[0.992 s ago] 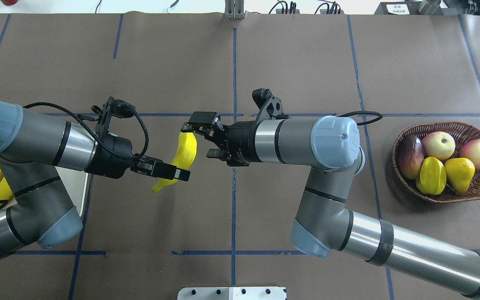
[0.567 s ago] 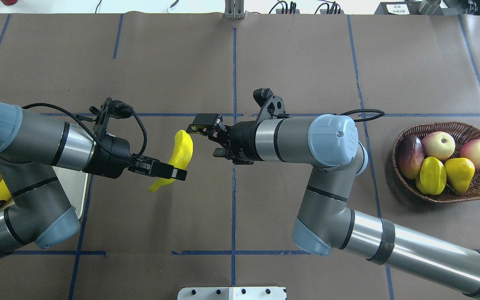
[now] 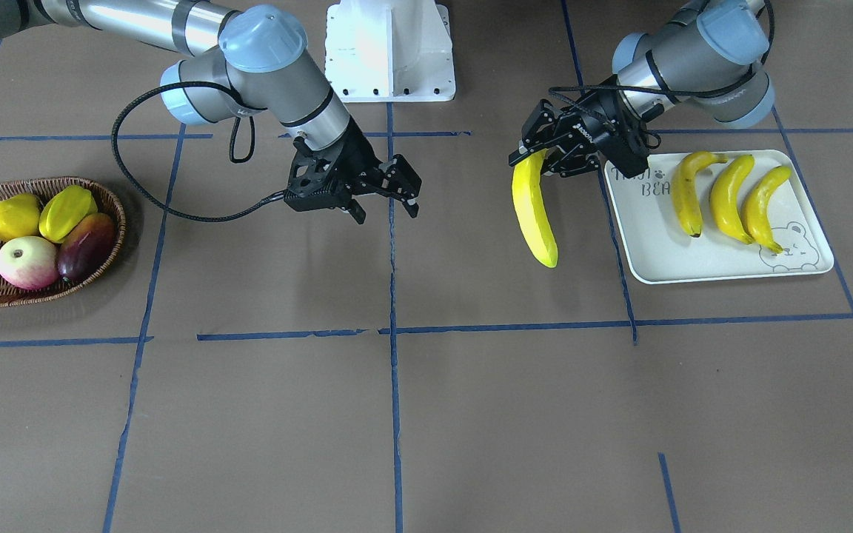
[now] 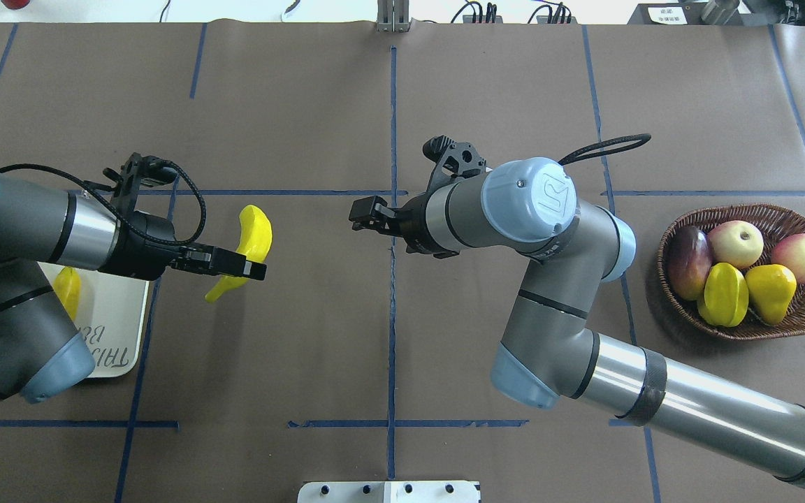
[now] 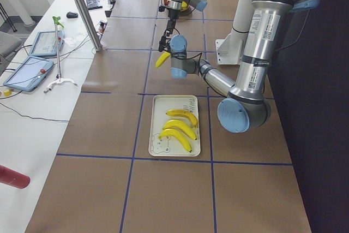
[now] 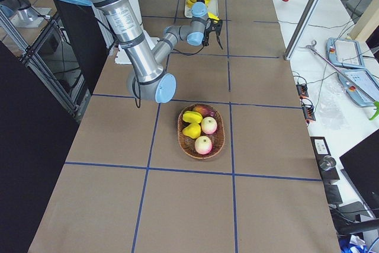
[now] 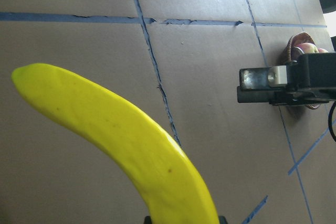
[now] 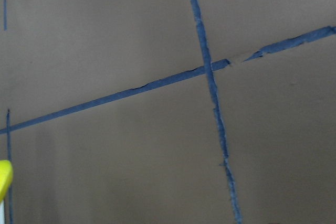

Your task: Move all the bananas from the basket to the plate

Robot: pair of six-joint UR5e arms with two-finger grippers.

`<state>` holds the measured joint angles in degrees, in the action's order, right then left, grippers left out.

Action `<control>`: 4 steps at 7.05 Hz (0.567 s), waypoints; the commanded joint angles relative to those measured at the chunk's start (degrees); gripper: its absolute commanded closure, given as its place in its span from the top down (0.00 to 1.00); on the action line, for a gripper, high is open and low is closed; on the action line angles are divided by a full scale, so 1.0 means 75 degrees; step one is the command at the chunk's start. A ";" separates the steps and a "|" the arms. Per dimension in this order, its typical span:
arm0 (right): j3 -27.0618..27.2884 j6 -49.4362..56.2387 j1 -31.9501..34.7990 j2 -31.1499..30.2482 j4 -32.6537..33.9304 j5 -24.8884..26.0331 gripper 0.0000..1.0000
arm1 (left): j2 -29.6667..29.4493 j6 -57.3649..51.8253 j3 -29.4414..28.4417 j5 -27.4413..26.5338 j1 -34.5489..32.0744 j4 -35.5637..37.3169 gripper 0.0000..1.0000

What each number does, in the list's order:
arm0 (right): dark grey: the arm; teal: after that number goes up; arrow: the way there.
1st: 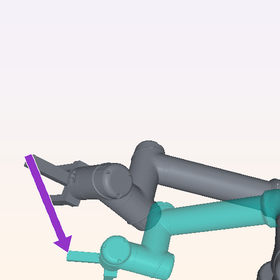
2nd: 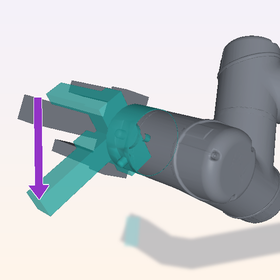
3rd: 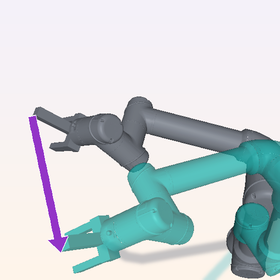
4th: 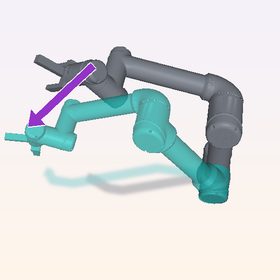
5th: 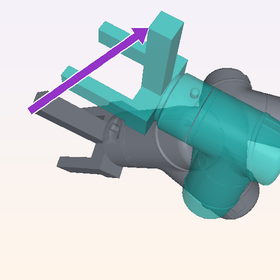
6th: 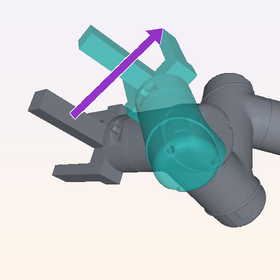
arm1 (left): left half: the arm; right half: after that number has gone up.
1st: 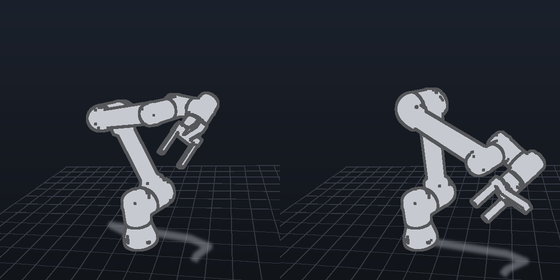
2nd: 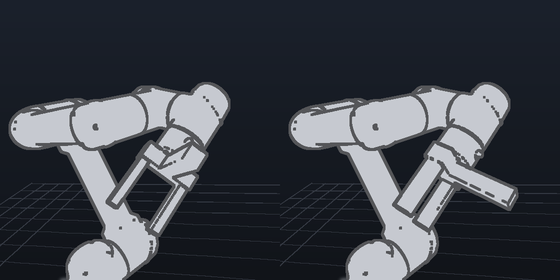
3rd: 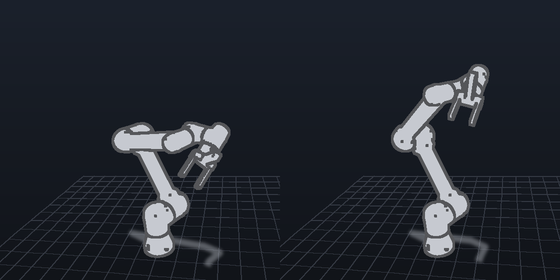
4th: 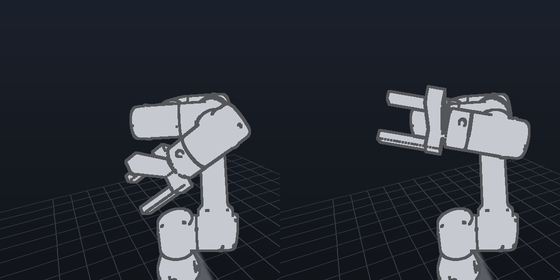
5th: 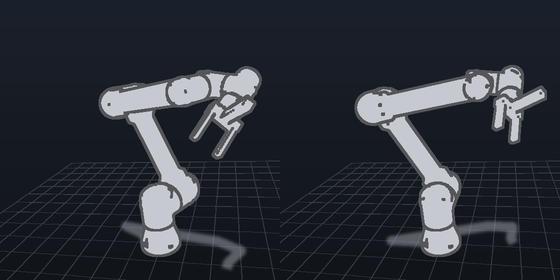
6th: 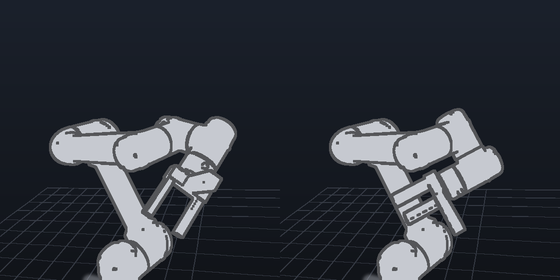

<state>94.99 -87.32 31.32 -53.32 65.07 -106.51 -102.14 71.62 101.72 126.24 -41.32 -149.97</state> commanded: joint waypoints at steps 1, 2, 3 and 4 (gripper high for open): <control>0.0493 0.1021 0.0404 0.0008 0.1735 -0.0410 1.00 | 0.0362 -0.0988 0.0054 0.0008 -0.0383 0.0668 0.04; 0.0599 0.1606 0.0650 -0.0015 0.2519 -0.0667 1.00 | 0.0864 -0.1517 0.0171 0.0078 -0.0698 0.0741 0.04; 0.0925 0.2250 0.0792 -0.0085 0.3386 -0.0716 1.00 | 0.1170 -0.1928 0.0184 0.0241 -0.0899 0.0754 0.04; 0.1230 0.2651 0.0898 -0.0109 0.4056 -0.0716 1.00 | 0.1545 -0.2292 0.0219 0.0301 -0.1075 0.0754 0.04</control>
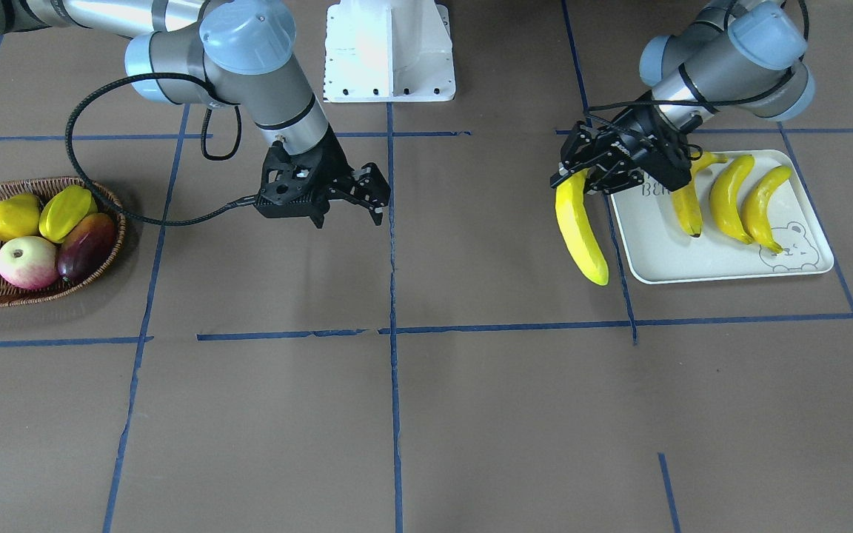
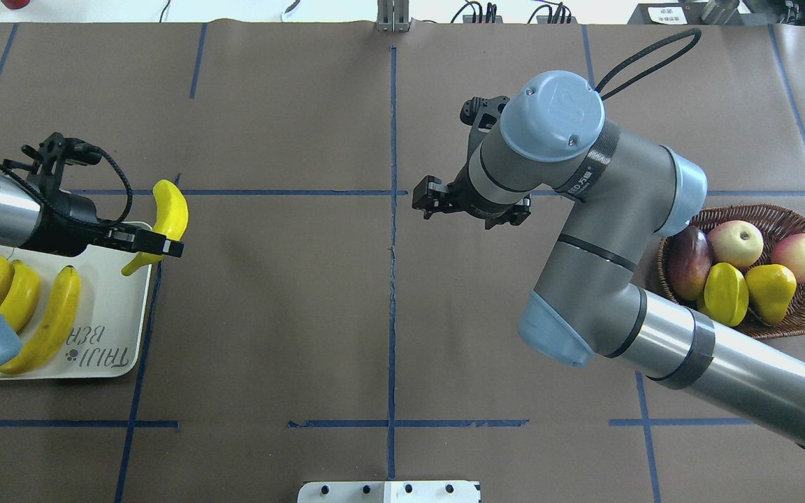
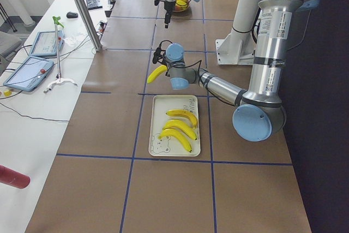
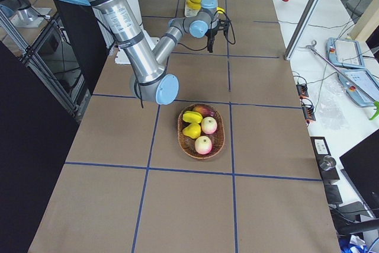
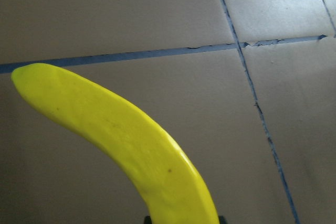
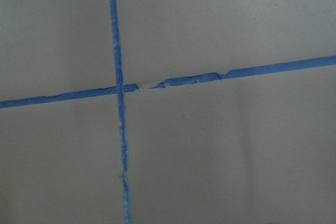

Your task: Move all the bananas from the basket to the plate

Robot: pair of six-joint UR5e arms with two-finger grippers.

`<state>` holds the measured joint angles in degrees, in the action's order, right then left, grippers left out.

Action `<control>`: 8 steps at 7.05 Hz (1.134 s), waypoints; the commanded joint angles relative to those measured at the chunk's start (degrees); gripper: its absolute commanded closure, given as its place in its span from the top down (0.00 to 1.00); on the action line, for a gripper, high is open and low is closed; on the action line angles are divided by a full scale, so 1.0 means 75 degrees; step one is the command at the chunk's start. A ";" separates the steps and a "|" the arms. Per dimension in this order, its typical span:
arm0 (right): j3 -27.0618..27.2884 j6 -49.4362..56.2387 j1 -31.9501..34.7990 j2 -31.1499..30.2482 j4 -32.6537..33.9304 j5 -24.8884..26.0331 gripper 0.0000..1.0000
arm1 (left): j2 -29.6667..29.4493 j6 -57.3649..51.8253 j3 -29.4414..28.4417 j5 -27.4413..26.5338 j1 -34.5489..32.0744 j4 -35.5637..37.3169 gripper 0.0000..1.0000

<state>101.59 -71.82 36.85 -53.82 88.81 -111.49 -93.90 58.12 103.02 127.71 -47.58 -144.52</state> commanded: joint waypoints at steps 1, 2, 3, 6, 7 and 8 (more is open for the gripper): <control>0.0446 0.0808 0.0265 -0.0147 0.1024 -0.0088 1.00 | 0.0751 -0.0936 0.0068 0.0105 -0.0265 0.0028 0.05; 0.0447 0.1240 0.0382 -0.0287 0.0990 -0.0227 1.00 | 0.0882 -0.1253 0.0069 0.0105 -0.0277 0.0028 0.05; 0.0447 0.1696 0.0499 -0.0416 0.0955 -0.0333 1.00 | 0.1034 -0.1268 0.0115 0.0105 -0.0196 0.0028 0.05; 0.0423 0.1736 0.0500 -0.0511 0.0932 -0.0311 1.00 | 0.2075 -0.2609 0.0373 0.0186 -0.0148 0.0004 0.06; 0.0423 0.1736 0.0523 -0.0511 0.0931 -0.0322 1.00 | 0.2206 -0.2883 0.0373 0.0256 -0.0114 0.0027 0.06; 0.0435 0.1736 0.0570 -0.0511 0.0931 -0.0346 1.00 | 0.2242 -0.2874 0.0396 0.0489 -0.0090 0.0074 0.06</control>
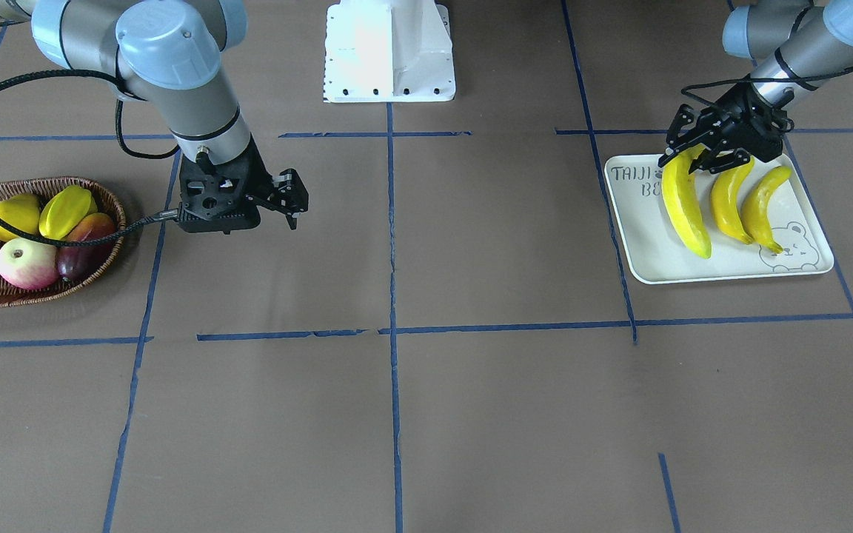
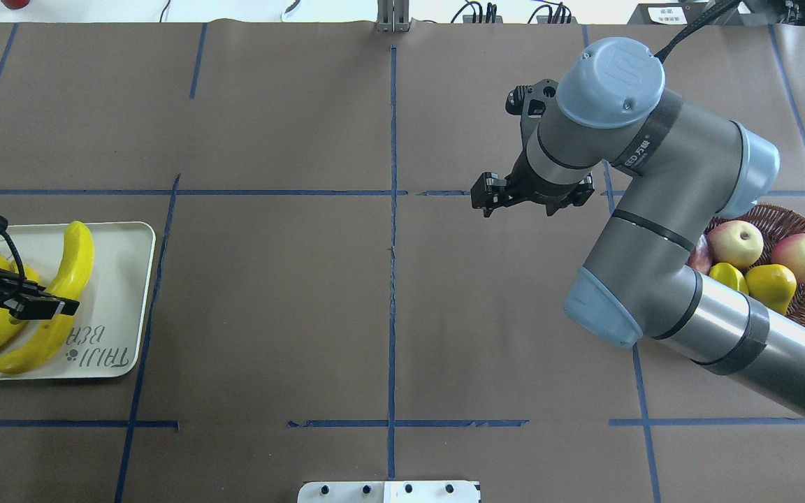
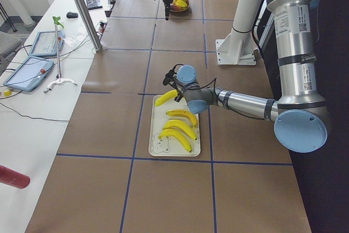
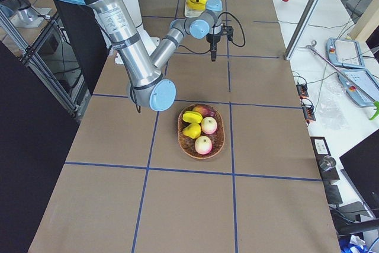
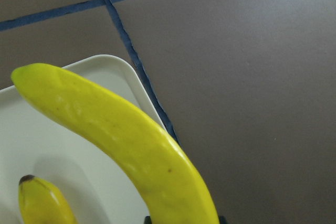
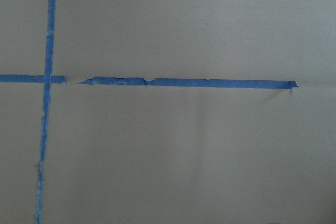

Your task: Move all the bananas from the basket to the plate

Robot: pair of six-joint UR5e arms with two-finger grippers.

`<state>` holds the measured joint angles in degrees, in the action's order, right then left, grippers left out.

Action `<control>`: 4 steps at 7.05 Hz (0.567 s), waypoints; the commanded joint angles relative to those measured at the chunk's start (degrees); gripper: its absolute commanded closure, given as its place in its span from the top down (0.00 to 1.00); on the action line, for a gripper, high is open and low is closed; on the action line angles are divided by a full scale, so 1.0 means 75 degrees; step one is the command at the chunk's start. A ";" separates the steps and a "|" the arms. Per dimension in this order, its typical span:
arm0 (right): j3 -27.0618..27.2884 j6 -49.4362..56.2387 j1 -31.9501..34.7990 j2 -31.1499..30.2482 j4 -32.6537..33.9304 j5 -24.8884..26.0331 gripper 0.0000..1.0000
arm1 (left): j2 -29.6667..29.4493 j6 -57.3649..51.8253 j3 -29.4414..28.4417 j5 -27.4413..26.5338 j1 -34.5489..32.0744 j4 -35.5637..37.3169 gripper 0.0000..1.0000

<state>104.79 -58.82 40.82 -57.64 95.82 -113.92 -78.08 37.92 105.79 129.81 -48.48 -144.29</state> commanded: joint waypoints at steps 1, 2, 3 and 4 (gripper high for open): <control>0.0009 0.0003 0.0065 -0.0014 0.0010 -0.0022 1.00 | 0.0122 -0.0193 0.0028 0.0200 0.0170 0.0055 0.06; 0.0021 0.0003 0.0065 -0.0002 0.0010 -0.0022 1.00 | 0.0099 -0.0587 0.0004 0.0176 0.0508 0.0055 0.06; 0.0021 0.0003 0.0065 -0.0002 0.0010 -0.0022 1.00 | 0.0121 -0.1635 0.0004 0.0141 0.0418 0.0043 0.07; 0.0021 0.0003 0.0111 -0.0002 0.0010 -0.0022 1.00 | 0.0180 -0.2029 0.0039 0.0129 0.0266 0.0043 0.07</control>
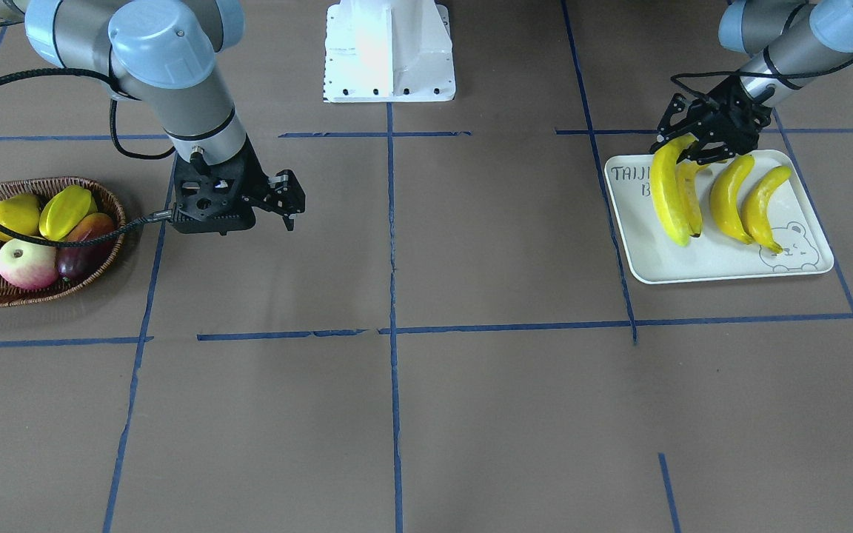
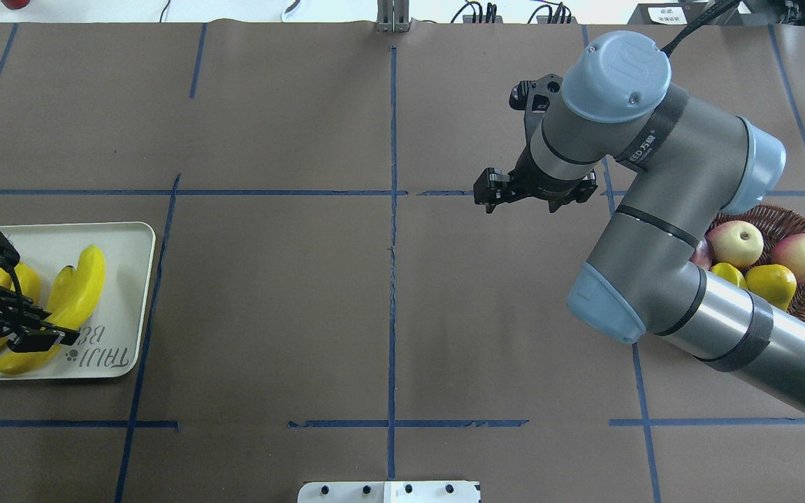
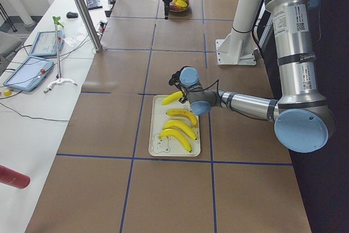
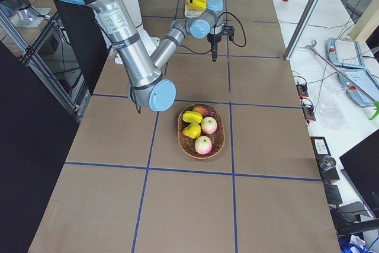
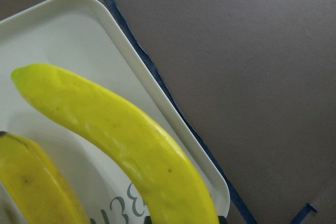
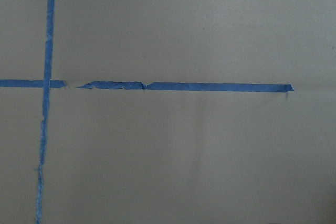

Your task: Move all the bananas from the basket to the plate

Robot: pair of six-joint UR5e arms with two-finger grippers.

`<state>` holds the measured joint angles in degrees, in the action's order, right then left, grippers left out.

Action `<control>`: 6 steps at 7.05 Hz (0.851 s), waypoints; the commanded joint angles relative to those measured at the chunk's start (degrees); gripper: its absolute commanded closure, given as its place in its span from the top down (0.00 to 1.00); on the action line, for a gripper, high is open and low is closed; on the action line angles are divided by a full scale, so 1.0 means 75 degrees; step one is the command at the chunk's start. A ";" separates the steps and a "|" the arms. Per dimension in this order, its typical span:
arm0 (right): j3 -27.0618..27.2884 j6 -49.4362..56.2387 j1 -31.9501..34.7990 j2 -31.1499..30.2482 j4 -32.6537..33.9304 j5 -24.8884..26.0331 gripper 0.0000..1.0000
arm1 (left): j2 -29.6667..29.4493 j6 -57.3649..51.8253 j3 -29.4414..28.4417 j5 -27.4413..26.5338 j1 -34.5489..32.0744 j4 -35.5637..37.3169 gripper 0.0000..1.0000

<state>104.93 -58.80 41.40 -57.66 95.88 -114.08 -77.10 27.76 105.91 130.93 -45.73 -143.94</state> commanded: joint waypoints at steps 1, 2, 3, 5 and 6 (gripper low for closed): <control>0.0013 0.0000 0.0023 0.0001 0.0001 -0.0012 1.00 | 0.0340 -0.0609 0.0023 -0.0101 -0.0137 0.0008 0.07; 0.0025 0.0000 0.0023 0.0001 0.0001 -0.0024 1.00 | 0.0552 -0.0585 0.0012 -0.0671 -0.0091 0.0008 0.07; 0.0037 0.0000 0.0023 0.0001 0.0001 -0.0024 1.00 | 0.0542 -0.0504 -0.0116 -0.0897 -0.0021 0.0008 0.07; 0.0037 0.0000 0.0023 -0.0011 0.0001 -0.0024 1.00 | 0.0123 0.0558 -0.0106 -0.0840 0.0329 -0.0027 0.08; 0.0037 0.0000 0.0023 -0.0011 0.0001 -0.0024 1.00 | -0.0030 0.0448 -0.0140 -0.0840 0.0424 -0.0062 0.09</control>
<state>105.20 -58.80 41.57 -57.73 95.89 -114.26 -75.70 30.05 105.10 124.70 -43.79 -144.16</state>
